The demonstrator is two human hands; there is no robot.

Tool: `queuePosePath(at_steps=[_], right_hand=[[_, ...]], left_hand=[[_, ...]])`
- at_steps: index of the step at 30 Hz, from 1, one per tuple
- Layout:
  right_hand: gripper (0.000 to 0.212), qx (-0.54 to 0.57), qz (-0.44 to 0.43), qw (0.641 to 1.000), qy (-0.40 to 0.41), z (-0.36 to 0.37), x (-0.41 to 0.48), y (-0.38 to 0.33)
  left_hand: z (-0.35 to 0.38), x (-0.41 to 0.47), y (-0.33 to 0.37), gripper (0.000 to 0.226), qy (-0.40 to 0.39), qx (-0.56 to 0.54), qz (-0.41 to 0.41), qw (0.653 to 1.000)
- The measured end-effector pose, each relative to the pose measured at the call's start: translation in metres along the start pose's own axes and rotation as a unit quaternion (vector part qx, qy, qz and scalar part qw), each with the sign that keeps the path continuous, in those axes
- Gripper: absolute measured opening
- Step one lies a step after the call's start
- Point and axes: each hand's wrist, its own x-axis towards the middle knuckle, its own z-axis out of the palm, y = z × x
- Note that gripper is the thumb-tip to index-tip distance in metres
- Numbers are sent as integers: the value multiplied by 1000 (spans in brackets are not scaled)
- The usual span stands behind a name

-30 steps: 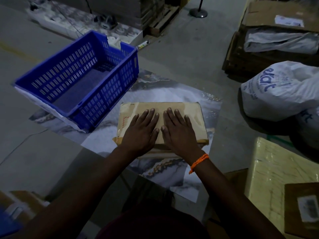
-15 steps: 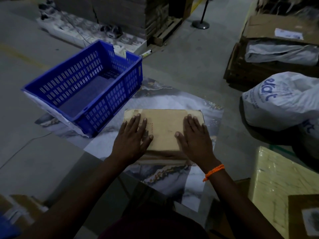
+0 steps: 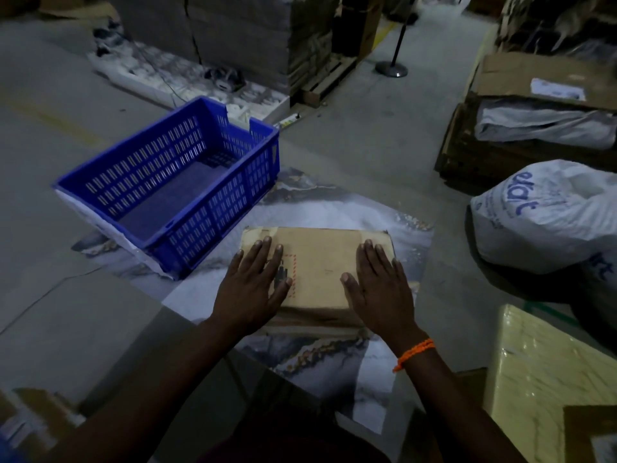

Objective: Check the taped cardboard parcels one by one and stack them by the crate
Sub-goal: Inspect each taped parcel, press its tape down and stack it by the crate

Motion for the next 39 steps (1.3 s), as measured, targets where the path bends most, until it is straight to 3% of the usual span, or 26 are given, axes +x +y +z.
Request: queuePosePath(at_steps=[5,9,12,15,18,23,28,30,33,35,39], right_hand=[[82,28,2,999,-28,-1,5,5],[67,193,65,978,41,-10,9,7],[65,305,206,929,37,-13,26,25],[55,356,261,897,-10,-12,42,38],[38,368,257,893,27,-15,48,41],[35,439,268,850,115,-24,32,37],[41,469,307,804,196,-17,-24,20],[39,470,322,798,196,-12,-48,18],[25,471,334,805,134,9,-79,25],[26,460,330,819,91,26,-96,30],[21,417,322,847,67,42,-119,33]], left_hand=[[-7,-1,2,75,26,-53,0,998],[-12,8,-4,72,69,-206,-88,972],[-21,19,-12,60,78,-322,-212,919],[-35,23,-8,22,76,-431,-221,872],[-48,25,3,36,104,-489,-219,838],[-48,14,6,50,143,-574,-228,773],[-23,-32,0,19,154,-643,-269,701],[-15,-51,1,27,132,-656,-313,674],[-2,-75,6,32,112,-605,-342,710],[11,-88,6,27,99,-572,-352,734],[28,-104,6,35,69,-547,-366,749]])
